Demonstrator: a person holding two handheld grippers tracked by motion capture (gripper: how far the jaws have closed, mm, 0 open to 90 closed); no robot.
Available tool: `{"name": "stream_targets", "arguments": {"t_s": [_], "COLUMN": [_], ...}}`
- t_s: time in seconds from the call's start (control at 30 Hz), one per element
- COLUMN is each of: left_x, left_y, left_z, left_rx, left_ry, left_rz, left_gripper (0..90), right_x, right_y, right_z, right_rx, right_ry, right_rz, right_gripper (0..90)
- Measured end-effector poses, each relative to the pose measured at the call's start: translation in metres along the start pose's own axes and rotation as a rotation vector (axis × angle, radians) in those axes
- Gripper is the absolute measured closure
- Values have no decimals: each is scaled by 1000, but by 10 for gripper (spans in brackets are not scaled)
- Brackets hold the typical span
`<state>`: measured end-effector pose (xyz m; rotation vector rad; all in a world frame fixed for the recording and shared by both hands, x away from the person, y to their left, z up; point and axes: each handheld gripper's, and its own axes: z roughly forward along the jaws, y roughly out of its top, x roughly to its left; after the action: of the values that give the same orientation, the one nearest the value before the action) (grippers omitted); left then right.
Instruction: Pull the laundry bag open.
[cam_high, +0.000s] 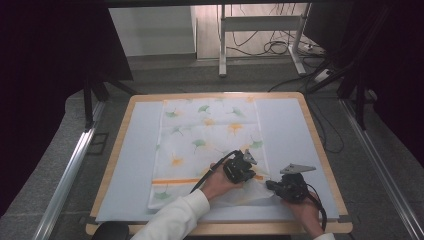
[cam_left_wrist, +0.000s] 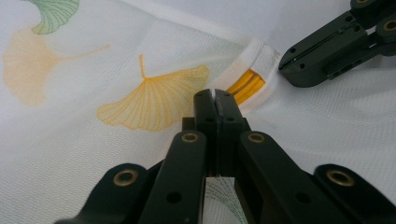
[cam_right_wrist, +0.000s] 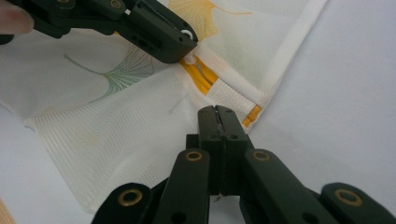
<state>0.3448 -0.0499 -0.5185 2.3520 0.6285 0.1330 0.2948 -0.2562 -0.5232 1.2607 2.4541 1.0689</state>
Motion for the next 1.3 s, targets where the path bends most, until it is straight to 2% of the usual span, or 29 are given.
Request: {"name": "stream_targets", "arguments": {"t_s": [0.13,0.33,0.6,0.7,0.83,0.87,1.17,1.23,1.27,1.3], "left_x": [0,2,2,2,1,0,-3,0,0,3], "left_y": [-1,-6,-6,-4,-1,0,4,3,3,3], "left_z": [-1,-3,-2,-1,4,4,7,8,8,10], "left_rx": [17,10,-3,-20,-22,-13,-27,-55,-55,-65], "left_ry": [16,9,-12,-14,-15,-3,21,-9,-9,-23], "left_rz": [-2,-10,2,2,-1,17,14,-43,-43,-63], "left_gripper": [900,900,896,803,758,784,832,832,834,843], "right_x": [0,0,0,0,0,0,1,1,1,0], "right_y": [0,0,0,0,0,0,0,0,0,0], "right_z": [0,0,0,0,0,0,0,0,0,0], "right_rx": [0,1,-1,-1,0,-1,-2,-3,-3,-3], "right_ry": [-2,-1,-2,-2,-1,-3,-5,-5,-5,-3], "right_rz": [-1,-1,-1,-1,-4,-5,-8,-9,-9,-10], "right_gripper": [899,899,899,899,899,899,899,899,899,899]}}
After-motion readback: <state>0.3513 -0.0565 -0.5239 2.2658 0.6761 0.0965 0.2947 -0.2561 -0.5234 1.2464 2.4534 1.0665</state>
